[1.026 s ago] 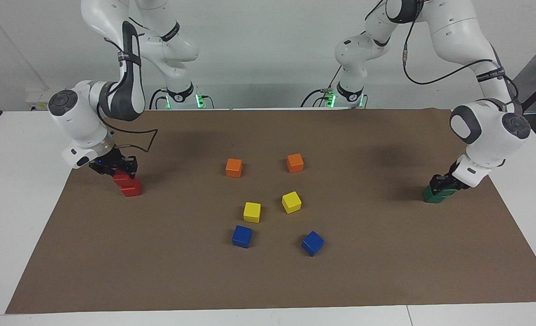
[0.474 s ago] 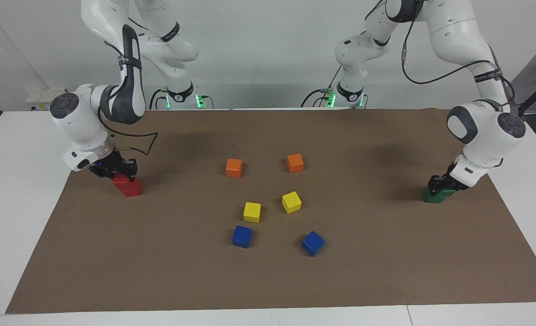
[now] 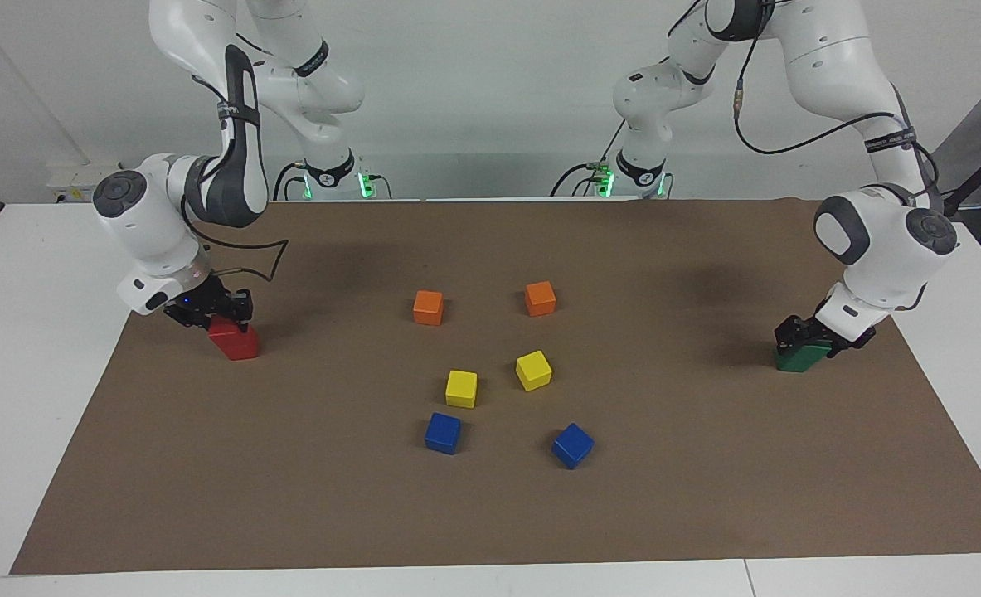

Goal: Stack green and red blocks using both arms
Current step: 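Stack the green cube on the green cube while the right gripper stacks the red cube, then open the left gripper and withdraw it from the green stack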

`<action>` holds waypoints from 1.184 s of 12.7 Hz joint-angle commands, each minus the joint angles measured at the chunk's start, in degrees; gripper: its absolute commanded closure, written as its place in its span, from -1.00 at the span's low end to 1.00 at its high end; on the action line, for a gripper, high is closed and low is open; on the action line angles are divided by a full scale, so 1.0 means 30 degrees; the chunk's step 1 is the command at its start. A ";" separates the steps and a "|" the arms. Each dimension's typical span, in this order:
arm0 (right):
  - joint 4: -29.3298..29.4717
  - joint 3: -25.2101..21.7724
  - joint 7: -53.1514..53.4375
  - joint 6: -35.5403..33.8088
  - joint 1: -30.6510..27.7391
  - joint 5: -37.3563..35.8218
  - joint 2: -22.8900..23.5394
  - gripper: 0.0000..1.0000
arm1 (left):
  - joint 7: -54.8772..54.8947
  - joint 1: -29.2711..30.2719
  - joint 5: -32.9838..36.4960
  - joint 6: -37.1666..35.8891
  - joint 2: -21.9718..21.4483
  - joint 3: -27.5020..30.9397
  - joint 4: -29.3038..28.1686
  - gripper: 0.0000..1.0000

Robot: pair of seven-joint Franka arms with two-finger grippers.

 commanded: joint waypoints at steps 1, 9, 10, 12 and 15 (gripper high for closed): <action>-0.0462 0.0141 -0.1442 0.0390 -0.0217 0.0158 -0.0136 1.00 | 0.0473 0.0193 -0.0188 -0.0549 -0.0696 -0.0045 -0.0209 -1.00; -0.0462 0.0141 -0.0103 0.0245 -0.0188 0.0187 -0.0136 1.00 | 0.0268 -0.0187 -0.0159 -0.6203 -0.2917 -0.0162 0.4980 -1.00; -0.0462 0.0170 -0.0039 0.0273 -0.0188 0.0158 -0.0136 1.00 | 0.0006 -0.0245 -0.0159 -0.6846 -0.3532 -0.0249 0.4951 -1.00; -0.0462 0.0141 -0.0039 0.0244 -0.0217 0.0187 -0.0136 1.00 | -0.3403 -0.0626 -0.0334 -0.8660 -0.4617 -0.0337 0.4922 -1.00; -0.0462 0.0141 0.0020 0.0244 -0.0159 0.0187 -0.0136 0.12 | -0.4625 -0.1271 -0.0625 -1.0364 -0.5499 -0.0425 0.4951 -1.00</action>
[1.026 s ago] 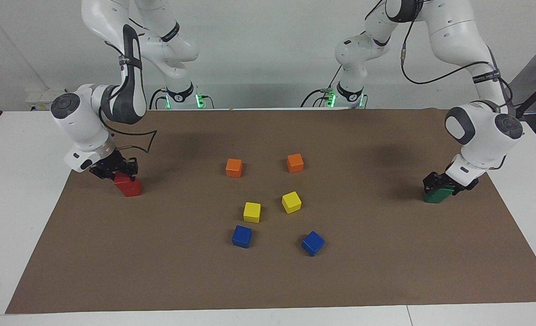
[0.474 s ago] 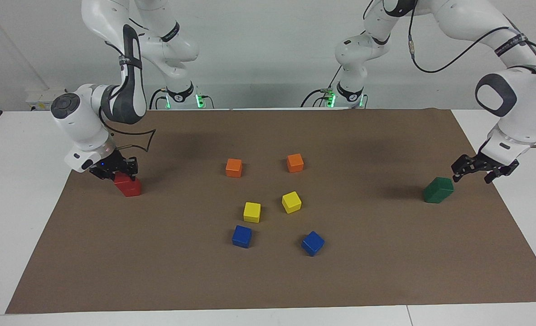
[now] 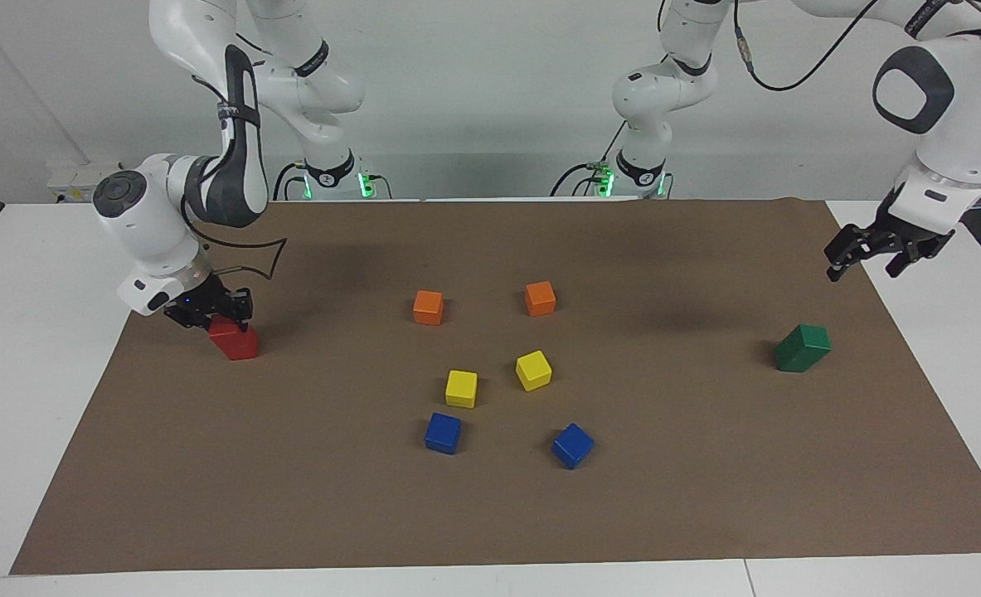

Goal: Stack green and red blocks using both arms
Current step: 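Open the left gripper and withdraw it from the green stack, then open the right gripper and withdraw it from the red stack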

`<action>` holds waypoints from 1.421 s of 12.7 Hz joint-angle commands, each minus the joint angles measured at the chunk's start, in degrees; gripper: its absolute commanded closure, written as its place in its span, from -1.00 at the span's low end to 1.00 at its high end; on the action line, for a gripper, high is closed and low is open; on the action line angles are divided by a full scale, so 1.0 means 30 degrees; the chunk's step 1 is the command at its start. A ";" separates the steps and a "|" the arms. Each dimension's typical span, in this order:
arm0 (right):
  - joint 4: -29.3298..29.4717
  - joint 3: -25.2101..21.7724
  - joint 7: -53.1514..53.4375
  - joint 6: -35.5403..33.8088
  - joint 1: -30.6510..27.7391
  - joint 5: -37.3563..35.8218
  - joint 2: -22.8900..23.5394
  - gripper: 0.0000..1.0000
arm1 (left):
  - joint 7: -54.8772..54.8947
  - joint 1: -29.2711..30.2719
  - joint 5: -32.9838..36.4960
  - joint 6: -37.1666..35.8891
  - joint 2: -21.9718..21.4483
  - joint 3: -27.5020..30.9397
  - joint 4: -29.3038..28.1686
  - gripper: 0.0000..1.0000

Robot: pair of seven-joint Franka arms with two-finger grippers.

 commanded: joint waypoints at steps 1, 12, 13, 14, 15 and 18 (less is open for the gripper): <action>-0.0459 0.0167 0.0518 0.0243 -0.0130 0.0176 -0.0134 -0.99 | -0.0707 -0.0352 -0.0906 -0.1134 -0.0943 0.0035 -0.0278 -1.00; 0.4254 0.0987 0.4007 -0.8188 0.1069 0.0263 -0.3027 -1.00 | -0.1323 -0.1843 -0.1438 -0.2864 -0.1678 0.0209 -0.0424 -1.00; 0.4316 0.0959 0.4007 -0.8397 0.1275 0.0263 -0.3788 -1.00 | -0.1323 -0.2049 -0.1438 -0.2894 -0.1737 0.0268 -0.0512 -1.00; 0.4404 0.0987 0.4007 -0.8805 0.1306 0.0234 -0.4405 -1.00 | -0.1352 -0.2226 -0.1438 -0.2924 -0.1766 0.0297 -0.0513 -1.00; 0.4811 0.0988 0.3978 -0.9534 0.1306 0.0234 -0.4701 -1.00 | -0.1352 -0.2749 -0.1409 -0.3040 -0.1795 0.0704 -0.0542 -1.00; 0.7414 0.0958 0.4007 -1.2609 0.1014 0.0031 -0.4239 -1.00 | -0.1323 -0.4834 -0.1379 -0.3216 -0.1796 0.2816 -0.0513 -1.00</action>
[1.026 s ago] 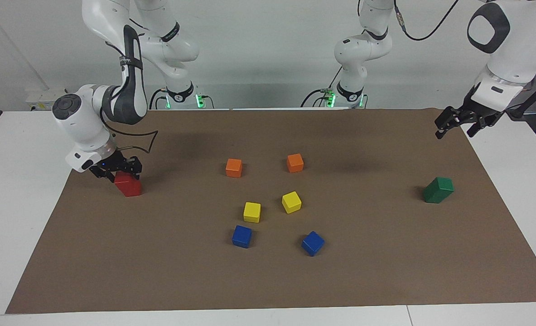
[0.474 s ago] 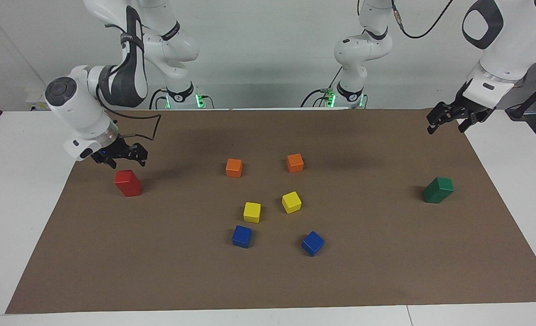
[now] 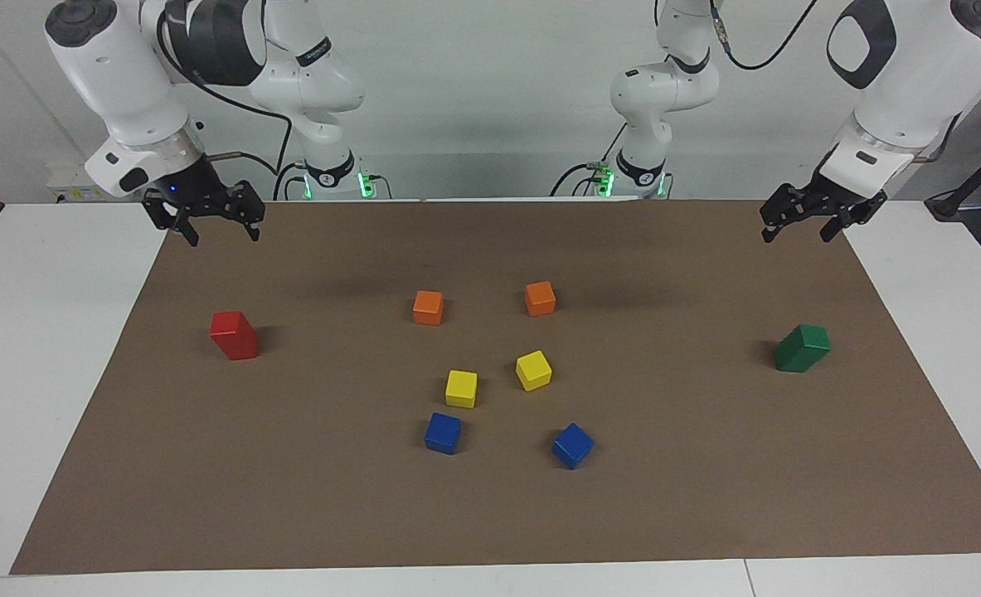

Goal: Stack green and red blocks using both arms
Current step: 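Open the right gripper and withdraw it from the red stack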

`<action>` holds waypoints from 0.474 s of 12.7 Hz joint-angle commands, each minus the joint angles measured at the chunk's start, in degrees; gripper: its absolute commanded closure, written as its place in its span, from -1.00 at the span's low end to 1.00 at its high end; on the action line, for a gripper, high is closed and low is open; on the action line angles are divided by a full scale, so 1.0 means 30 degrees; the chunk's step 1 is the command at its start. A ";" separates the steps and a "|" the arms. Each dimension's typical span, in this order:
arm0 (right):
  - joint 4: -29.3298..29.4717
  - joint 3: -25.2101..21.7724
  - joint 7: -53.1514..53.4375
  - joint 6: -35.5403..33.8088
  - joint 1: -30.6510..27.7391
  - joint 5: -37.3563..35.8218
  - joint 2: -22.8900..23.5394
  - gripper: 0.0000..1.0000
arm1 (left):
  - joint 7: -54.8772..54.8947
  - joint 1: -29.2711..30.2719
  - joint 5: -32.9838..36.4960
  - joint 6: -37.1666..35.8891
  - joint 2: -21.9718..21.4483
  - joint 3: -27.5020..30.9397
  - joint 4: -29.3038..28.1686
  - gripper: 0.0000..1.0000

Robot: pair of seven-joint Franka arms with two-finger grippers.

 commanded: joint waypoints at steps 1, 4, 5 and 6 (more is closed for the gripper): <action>0.2363 -0.0001 0.0175 -0.2209 -0.0387 0.0034 0.1004 -1.00 | -0.0134 -0.1080 -0.0203 -0.0301 -0.0515 0.1132 -0.0449 -1.00; 0.2516 -0.0059 0.0584 -0.2683 -0.0417 0.0005 0.1065 -1.00 | -0.0134 -0.1168 -0.0145 -0.0389 -0.0486 0.1161 -0.0361 -1.00; 0.2574 -0.0059 0.0875 -0.2859 -0.0388 -0.0024 0.1065 -1.00 | -0.0134 -0.1169 -0.0115 -0.0360 -0.0486 0.1161 -0.0361 -1.00; 0.2604 -0.0059 0.0965 -0.2919 -0.0388 -0.0082 0.1065 -1.00 | -0.0134 -0.1169 -0.0086 -0.0389 -0.0486 0.1161 -0.0361 -1.00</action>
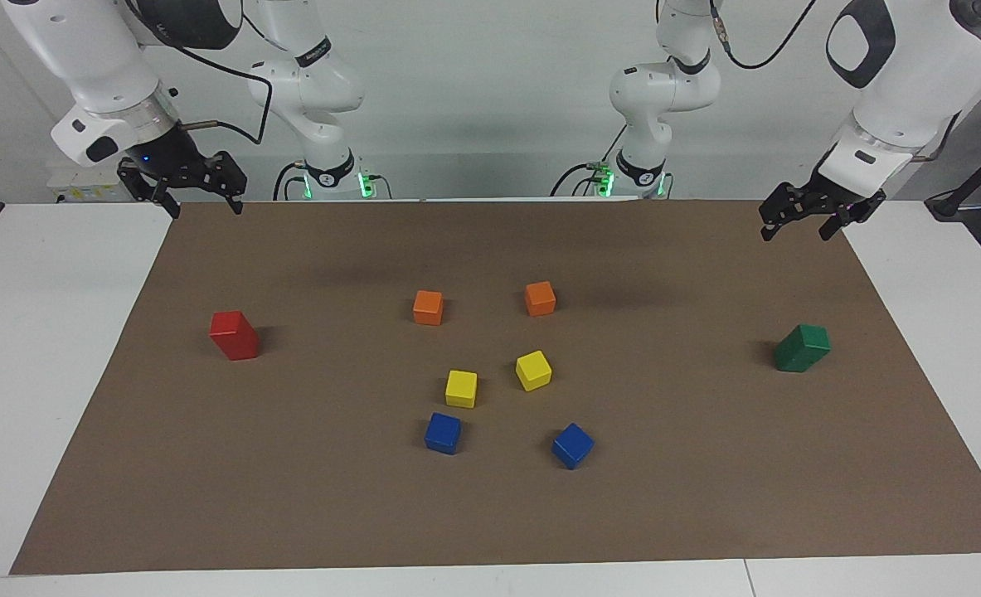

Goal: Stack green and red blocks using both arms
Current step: 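Open the right gripper and withdraw it from the red stack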

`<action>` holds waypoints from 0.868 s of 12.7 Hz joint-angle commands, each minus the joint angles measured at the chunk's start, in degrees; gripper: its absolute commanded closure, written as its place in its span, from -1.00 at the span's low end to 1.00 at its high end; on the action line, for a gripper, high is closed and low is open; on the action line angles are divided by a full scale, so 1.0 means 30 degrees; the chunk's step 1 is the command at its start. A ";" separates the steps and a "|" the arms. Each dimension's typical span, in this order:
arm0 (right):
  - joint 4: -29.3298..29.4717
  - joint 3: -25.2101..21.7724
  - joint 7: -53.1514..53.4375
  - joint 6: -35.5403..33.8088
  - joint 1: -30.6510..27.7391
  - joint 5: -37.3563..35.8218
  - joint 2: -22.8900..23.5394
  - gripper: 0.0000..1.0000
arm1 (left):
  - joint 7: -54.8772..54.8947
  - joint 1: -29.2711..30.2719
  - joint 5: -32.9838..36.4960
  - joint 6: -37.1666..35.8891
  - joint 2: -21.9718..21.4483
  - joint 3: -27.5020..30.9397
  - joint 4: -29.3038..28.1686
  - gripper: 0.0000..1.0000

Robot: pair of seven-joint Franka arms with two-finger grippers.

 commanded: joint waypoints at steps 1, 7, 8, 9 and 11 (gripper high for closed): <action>0.0667 0.0067 0.0526 -0.0576 -0.0168 -0.0126 0.0394 -1.00 | -0.0164 -0.0433 -0.0086 -0.0229 -0.0438 0.0372 -0.0360 -1.00; 0.1869 0.0096 0.0848 -0.0488 -0.0110 -0.0303 0.1009 -1.00 | -0.0106 -0.0257 -0.0086 -0.0200 -0.0497 0.0313 -0.0419 -1.00; 0.1869 0.0096 0.0877 -0.0430 -0.0110 -0.0332 0.1009 -1.00 | -0.0105 -0.0257 -0.0086 -0.0229 -0.0497 0.0313 -0.0419 -1.00; 0.1869 0.0067 0.0878 -0.0313 -0.0110 -0.0361 0.1009 -1.00 | -0.0105 -0.0257 -0.0086 -0.0200 -0.0497 0.0313 -0.0419 -1.00; 0.1869 0.0096 0.0877 -0.0225 -0.0139 -0.0683 0.1009 -1.00 | -0.0018 -0.0199 -0.0086 -0.0142 -0.0526 0.0342 -0.0419 -1.00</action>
